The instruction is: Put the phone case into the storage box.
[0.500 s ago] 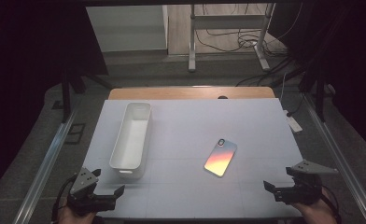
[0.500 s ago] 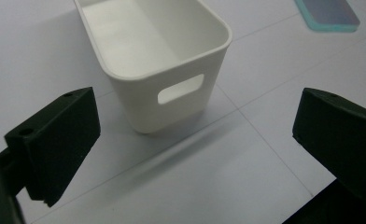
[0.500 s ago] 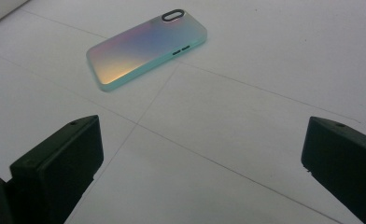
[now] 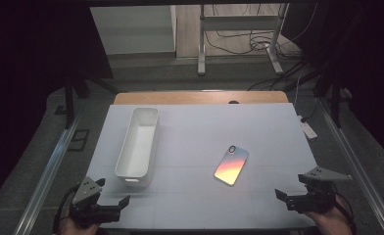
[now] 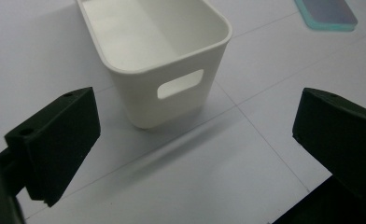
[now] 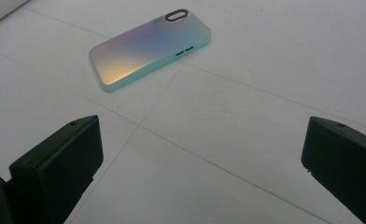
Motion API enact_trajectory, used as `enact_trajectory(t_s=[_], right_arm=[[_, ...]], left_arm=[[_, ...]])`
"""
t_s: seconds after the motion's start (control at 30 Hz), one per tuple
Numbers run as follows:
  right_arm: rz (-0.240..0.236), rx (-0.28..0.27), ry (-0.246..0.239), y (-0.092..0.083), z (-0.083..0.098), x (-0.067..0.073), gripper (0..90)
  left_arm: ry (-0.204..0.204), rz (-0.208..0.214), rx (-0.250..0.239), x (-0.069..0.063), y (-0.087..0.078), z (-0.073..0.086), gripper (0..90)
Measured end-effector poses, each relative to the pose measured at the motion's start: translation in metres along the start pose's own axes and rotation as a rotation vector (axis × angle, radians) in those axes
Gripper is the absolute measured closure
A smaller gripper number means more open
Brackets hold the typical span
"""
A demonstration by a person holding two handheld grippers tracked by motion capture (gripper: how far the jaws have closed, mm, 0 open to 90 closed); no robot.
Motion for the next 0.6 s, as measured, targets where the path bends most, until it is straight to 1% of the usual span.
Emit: enact_trajectory(t_s=[0.17, 0.6], right_arm=[[-0.005, 0.004, 0.001, 0.0009, -0.0008, 0.0008, 0.0], [-0.004, 0.008, 0.0, 0.0012, -0.001, 0.0009, 0.0]], left_arm=[[-0.005, 0.004, -0.001, 0.0006, -0.0005, 0.0004, 1.9], [0.001, 0.004, 0.006, -0.0002, 0.0007, 0.0001, 2.2]])
Point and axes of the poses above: each handheld gripper's, and its own axes: y roughly forward along the jaws, z roughly out of its underside, x roughly to its left, the point moved 4 cm from there along y, roughly forward along the jaws, and after that the axes turned 7 degrees about -y, right-handed, at the moved point
